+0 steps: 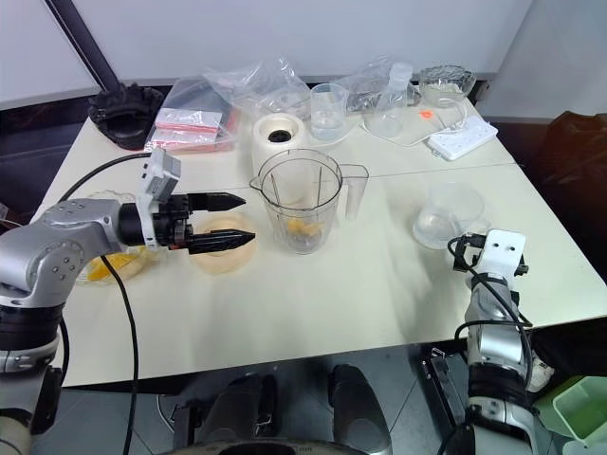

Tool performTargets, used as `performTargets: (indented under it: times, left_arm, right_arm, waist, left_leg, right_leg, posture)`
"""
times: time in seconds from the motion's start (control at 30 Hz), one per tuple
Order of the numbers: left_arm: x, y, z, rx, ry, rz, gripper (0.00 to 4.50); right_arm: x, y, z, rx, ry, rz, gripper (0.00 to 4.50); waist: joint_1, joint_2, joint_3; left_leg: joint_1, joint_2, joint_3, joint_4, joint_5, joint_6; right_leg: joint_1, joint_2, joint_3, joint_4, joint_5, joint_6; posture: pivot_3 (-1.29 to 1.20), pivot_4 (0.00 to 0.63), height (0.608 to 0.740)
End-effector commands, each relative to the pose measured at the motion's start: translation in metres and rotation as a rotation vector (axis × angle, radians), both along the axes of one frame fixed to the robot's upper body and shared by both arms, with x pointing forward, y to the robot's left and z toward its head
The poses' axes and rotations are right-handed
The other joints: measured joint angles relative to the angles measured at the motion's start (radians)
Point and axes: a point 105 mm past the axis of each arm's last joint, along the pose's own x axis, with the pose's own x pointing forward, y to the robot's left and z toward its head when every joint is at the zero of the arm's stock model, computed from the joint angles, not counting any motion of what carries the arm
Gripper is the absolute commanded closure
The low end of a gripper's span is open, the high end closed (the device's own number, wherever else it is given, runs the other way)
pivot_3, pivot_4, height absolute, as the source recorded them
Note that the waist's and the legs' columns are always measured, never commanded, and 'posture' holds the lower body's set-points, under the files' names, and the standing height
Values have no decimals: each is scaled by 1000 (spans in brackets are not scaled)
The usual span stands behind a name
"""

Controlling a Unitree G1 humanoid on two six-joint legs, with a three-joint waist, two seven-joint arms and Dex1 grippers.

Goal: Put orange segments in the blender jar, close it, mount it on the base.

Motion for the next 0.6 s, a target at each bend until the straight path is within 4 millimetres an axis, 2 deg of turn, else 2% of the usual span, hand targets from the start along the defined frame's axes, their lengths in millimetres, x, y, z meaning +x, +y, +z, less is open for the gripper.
performTargets:
  times: [0.03, 0.13, 0.23, 0.37, 0.47, 0.53, 0.6]
  left_arm:
    - [2, 0, 8, 3, -42, -10, 0]
    - [5, 2, 7, 12, -42, -1, 0]
    - [18, 16, 6, 54, -72, 68, 0]
    - [40, 46, -1, 203, -126, 164, 0]
    - [57, 63, -13, 349, -164, 186, 0]
    - [68, 70, -25, 459, -180, 170, 0]
    - [74, 69, -32, 494, -173, 118, 0]
  right_arm:
    - [-5, 7, 20, -38, -56, 43, 49]
    - [-15, 9, 22, -44, -52, 53, 49]
    - [-40, 13, 31, -41, -65, 98, 49]
    - [-80, 37, 52, 18, -81, 304, 49]
    - [-103, 62, 64, 112, -46, 524, 49]
    - [-119, 80, 65, 182, 31, 677, 49]
    - [-128, 94, 66, 237, 89, 777, 49]
  waist:
    - [3, 0, 0]
    - [3, 0, 0]
    - [6, 0, 0]
    - [14, 0, 0]
    - [10, 0, -1]
    - [9, -2, -1]
    - [10, -6, -3]
  left_leg:
    - [0, 0, 0, 0, 0, 0]
    - [0, 0, 0, 0, 0, 0]
    - [0, 0, 0, 0, 0, 0]
    - [-1, 0, -3, -2, 0, 0]
    - [0, 0, 0, 0, 0, 0]
    - [2, 1, 0, 2, 0, 0]
    - [4, 1, -1, 2, 0, 0]
  right_leg:
    - [0, 0, 0, 0, 0, 0]
    - [0, 0, 0, 0, 0, 0]
    - [0, 0, 0, 0, 0, 0]
    - [-1, 1, -2, 0, -2, 1]
    - [0, -2, -2, -1, -3, 3]
    - [4, -2, -2, -2, -3, 3]
    - [6, -2, -2, -3, -3, 3]
  posture:
    - [0, 150, 740]
    - [0, 150, 740]
    - [0, 150, 740]
    - [0, 150, 740]
    - [0, 150, 740]
    - [0, 150, 740]
    - [0, 150, 740]
